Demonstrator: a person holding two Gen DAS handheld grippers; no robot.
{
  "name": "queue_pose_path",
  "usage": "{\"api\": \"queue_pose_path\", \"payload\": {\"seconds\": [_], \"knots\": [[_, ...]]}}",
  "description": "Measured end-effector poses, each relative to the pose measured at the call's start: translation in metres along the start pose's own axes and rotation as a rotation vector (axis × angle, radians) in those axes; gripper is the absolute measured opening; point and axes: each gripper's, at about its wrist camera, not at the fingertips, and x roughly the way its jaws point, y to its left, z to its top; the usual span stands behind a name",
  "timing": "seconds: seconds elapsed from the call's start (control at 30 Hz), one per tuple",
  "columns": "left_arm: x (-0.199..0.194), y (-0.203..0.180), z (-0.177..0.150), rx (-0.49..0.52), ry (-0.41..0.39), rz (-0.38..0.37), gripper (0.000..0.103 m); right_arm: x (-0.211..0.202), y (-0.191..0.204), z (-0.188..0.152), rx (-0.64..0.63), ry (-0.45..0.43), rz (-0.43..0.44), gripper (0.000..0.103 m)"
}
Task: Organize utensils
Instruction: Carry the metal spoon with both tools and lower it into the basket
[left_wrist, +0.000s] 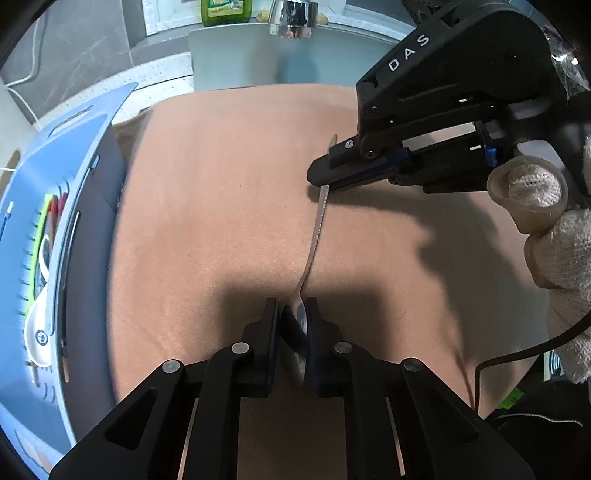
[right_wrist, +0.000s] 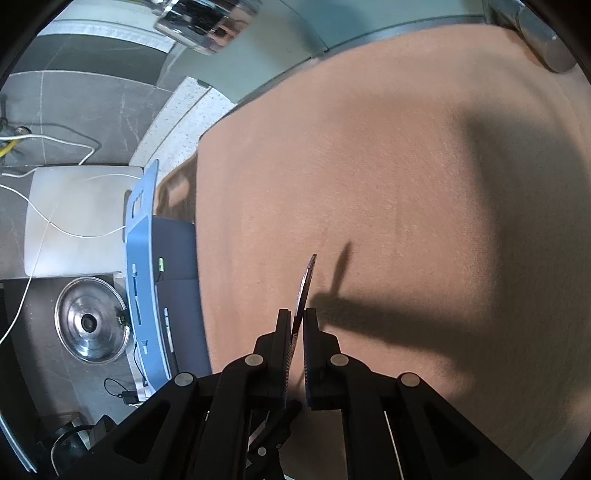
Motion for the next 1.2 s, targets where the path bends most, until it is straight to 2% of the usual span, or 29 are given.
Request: {"api": "queue_pose_path", "payload": {"seconds": [0.17,0.37,0.63,0.83,1.2], "knots": [[-0.009,0.004,-0.004,0.030,-0.022,0.030,0.011,-0.005,0.011,0.000,-0.021,-0.013,0.014,0.006],[-0.026,0.014,-0.007,0.019,-0.045,0.018,0.011,-0.010,0.018,0.002,-0.018,-0.018,0.034,0.006],[-0.046,0.026,0.005,0.022,-0.082,0.034,0.011,-0.017,0.048,0.004,-0.046,-0.035,0.073,0.006],[-0.066,0.052,0.011,0.011,-0.119,0.070,0.011,-0.013,0.083,0.003,-0.084,-0.039,0.105,0.006],[-0.090,0.116,-0.006,-0.049,-0.148,0.118,0.011,0.022,0.153,-0.003,-0.152,-0.009,0.138,0.006]]}}
